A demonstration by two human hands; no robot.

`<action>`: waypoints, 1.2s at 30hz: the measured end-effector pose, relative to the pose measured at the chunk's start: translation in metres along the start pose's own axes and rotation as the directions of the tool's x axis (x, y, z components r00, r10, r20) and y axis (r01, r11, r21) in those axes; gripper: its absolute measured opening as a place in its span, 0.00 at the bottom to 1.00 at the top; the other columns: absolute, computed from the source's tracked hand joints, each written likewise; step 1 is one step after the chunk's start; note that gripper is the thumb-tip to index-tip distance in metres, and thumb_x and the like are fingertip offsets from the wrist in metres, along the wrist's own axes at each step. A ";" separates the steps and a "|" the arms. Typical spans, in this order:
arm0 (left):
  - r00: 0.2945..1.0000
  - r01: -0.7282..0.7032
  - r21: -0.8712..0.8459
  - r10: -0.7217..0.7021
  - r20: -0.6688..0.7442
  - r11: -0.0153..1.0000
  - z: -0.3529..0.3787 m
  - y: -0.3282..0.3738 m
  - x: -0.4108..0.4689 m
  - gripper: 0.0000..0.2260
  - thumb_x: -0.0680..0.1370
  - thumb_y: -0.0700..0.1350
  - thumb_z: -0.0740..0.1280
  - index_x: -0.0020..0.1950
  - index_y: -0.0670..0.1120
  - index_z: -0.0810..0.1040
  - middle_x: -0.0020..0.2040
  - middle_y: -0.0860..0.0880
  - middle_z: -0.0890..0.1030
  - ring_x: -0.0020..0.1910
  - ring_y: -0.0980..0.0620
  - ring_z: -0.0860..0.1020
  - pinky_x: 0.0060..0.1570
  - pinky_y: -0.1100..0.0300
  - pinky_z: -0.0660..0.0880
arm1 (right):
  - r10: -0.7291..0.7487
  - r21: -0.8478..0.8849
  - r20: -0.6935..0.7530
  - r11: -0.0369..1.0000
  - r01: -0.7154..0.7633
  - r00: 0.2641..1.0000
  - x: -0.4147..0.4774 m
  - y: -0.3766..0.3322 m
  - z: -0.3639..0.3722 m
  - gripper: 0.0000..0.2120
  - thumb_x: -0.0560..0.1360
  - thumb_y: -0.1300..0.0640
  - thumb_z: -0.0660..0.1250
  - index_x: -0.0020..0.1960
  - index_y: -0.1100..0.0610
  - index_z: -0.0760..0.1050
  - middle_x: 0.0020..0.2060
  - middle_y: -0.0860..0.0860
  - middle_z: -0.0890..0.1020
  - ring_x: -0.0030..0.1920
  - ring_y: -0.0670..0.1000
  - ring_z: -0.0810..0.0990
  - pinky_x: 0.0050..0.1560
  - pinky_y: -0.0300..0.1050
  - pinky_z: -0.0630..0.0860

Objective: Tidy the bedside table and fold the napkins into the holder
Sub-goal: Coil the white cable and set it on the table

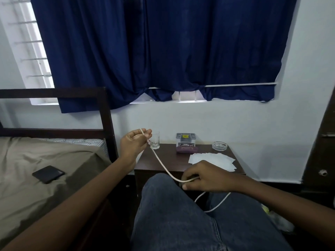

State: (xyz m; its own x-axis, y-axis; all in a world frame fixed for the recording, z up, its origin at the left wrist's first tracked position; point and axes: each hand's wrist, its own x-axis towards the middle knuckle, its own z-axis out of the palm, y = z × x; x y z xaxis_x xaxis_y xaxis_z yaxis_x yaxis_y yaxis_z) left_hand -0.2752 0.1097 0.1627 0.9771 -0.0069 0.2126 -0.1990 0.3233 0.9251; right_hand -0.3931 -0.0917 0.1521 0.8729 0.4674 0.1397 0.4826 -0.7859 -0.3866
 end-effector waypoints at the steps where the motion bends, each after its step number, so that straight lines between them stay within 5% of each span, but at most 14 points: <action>1: 0.999 -0.039 0.070 0.038 0.010 0.997 0.000 -0.002 0.000 0.05 0.73 0.35 0.69 0.45 0.45 0.78 0.48 0.45 0.84 0.49 0.51 0.82 0.45 0.62 0.80 | -0.035 -0.012 0.006 0.999 0.036 0.999 0.000 -0.008 -0.004 0.08 0.75 0.55 0.67 0.47 0.59 0.81 0.40 0.51 0.83 0.39 0.47 0.76 0.40 0.35 0.68; 3: 0.990 -0.130 0.227 0.114 0.081 0.965 0.002 -0.006 -0.002 0.05 0.72 0.37 0.71 0.44 0.46 0.79 0.45 0.49 0.84 0.44 0.52 0.83 0.42 0.64 0.80 | -0.100 -0.030 -0.034 0.995 0.099 0.994 0.000 -0.022 -0.016 0.09 0.75 0.55 0.66 0.48 0.60 0.81 0.40 0.54 0.83 0.41 0.49 0.77 0.39 0.32 0.70; 5: 0.980 -0.167 0.331 0.119 0.160 0.929 0.007 -0.009 -0.006 0.06 0.71 0.37 0.72 0.43 0.46 0.80 0.42 0.50 0.85 0.41 0.51 0.82 0.38 0.66 0.79 | -0.153 0.014 -0.144 0.988 0.156 0.978 0.002 -0.031 -0.031 0.09 0.76 0.56 0.66 0.48 0.61 0.81 0.40 0.53 0.83 0.40 0.48 0.79 0.42 0.40 0.74; 10: 0.921 -0.045 0.360 -0.101 0.376 0.932 0.029 -0.010 -0.030 0.06 0.72 0.33 0.70 0.46 0.42 0.80 0.40 0.46 0.86 0.40 0.46 0.83 0.41 0.60 0.81 | -0.064 0.176 -0.507 0.969 0.176 0.860 -0.001 -0.030 -0.068 0.08 0.75 0.60 0.67 0.51 0.60 0.82 0.43 0.46 0.83 0.45 0.42 0.81 0.47 0.33 0.75; 13: 0.773 0.091 0.324 -0.272 0.573 0.942 0.041 -0.007 -0.052 0.06 0.75 0.36 0.67 0.51 0.41 0.79 0.45 0.46 0.86 0.42 0.51 0.84 0.44 0.60 0.80 | 0.100 0.325 -0.635 0.934 0.147 0.766 -0.001 -0.016 -0.079 0.07 0.74 0.61 0.68 0.50 0.59 0.82 0.44 0.47 0.84 0.46 0.40 0.81 0.48 0.29 0.75; 16: 0.588 0.230 0.298 -0.376 0.716 0.926 0.047 -0.005 -0.065 0.08 0.77 0.39 0.64 0.54 0.43 0.79 0.47 0.46 0.85 0.41 0.53 0.83 0.42 0.63 0.79 | 0.205 0.378 -0.668 0.921 0.089 0.715 0.003 0.005 -0.080 0.03 0.72 0.61 0.70 0.44 0.57 0.82 0.35 0.41 0.82 0.37 0.38 0.79 0.40 0.27 0.73; 19: 0.518 0.396 0.226 -0.420 0.745 0.890 0.048 -0.003 -0.064 0.10 0.76 0.38 0.62 0.53 0.42 0.81 0.41 0.47 0.84 0.36 0.55 0.81 0.40 0.64 0.78 | 0.285 0.401 -0.660 0.916 0.005 0.695 0.006 0.026 -0.075 0.01 0.71 0.61 0.71 0.40 0.58 0.81 0.22 0.43 0.73 0.26 0.42 0.68 0.33 0.31 0.66; 23: 0.521 0.554 0.111 -0.448 0.727 0.825 0.044 0.002 -0.056 0.14 0.73 0.38 0.59 0.49 0.38 0.83 0.31 0.49 0.76 0.29 0.56 0.74 0.35 0.64 0.76 | 0.360 0.443 -0.636 0.895 -0.059 0.682 0.006 0.049 -0.071 0.04 0.69 0.58 0.73 0.36 0.53 0.81 0.31 0.64 0.76 0.33 0.53 0.69 0.41 0.44 0.68; 26: 0.563 0.592 0.016 -0.428 0.707 0.806 0.043 0.002 -0.046 0.14 0.75 0.41 0.58 0.44 0.41 0.83 0.27 0.52 0.67 0.25 0.58 0.66 0.32 0.66 0.69 | 0.371 0.444 -0.597 0.891 -0.092 0.711 0.003 0.056 -0.065 0.02 0.70 0.57 0.73 0.38 0.53 0.82 0.29 0.54 0.77 0.32 0.50 0.70 0.40 0.42 0.69; 29: 0.583 0.622 -0.085 -0.388 0.714 0.778 0.040 0.004 -0.039 0.12 0.76 0.45 0.57 0.40 0.43 0.78 0.26 0.54 0.65 0.24 0.58 0.64 0.31 0.66 0.66 | 0.329 0.354 -0.521 0.923 -0.152 0.787 0.006 0.057 -0.048 0.06 0.72 0.58 0.70 0.47 0.57 0.83 0.38 0.53 0.84 0.32 0.44 0.75 0.37 0.35 0.72; 33: 0.748 0.567 -0.271 -0.349 0.565 0.778 0.038 0.010 -0.034 0.12 0.80 0.44 0.54 0.39 0.44 0.71 0.26 0.53 0.70 0.22 0.58 0.69 0.27 0.66 0.72 | 0.282 0.247 -0.362 0.948 -0.200 0.888 0.013 0.047 -0.012 0.10 0.77 0.60 0.63 0.54 0.61 0.80 0.28 0.46 0.77 0.24 0.36 0.74 0.27 0.28 0.66; 36: 0.872 0.431 -0.365 -0.276 0.404 0.825 0.031 0.012 -0.025 0.14 0.82 0.43 0.52 0.40 0.43 0.71 0.37 0.45 0.84 0.31 0.53 0.82 0.34 0.62 0.81 | 0.267 0.208 -0.163 0.950 -0.231 0.950 0.013 0.035 0.015 0.10 0.79 0.61 0.57 0.48 0.56 0.78 0.30 0.48 0.75 0.20 0.42 0.71 0.22 0.30 0.65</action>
State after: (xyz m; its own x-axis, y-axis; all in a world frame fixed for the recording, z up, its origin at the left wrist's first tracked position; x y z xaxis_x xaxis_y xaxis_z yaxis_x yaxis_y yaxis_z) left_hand -0.3042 0.0841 0.1779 0.8765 -0.4780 0.0569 0.2840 0.6091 0.7405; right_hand -0.3662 -0.1071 0.1269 0.9695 0.1680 0.1784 0.2420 -0.7709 -0.5892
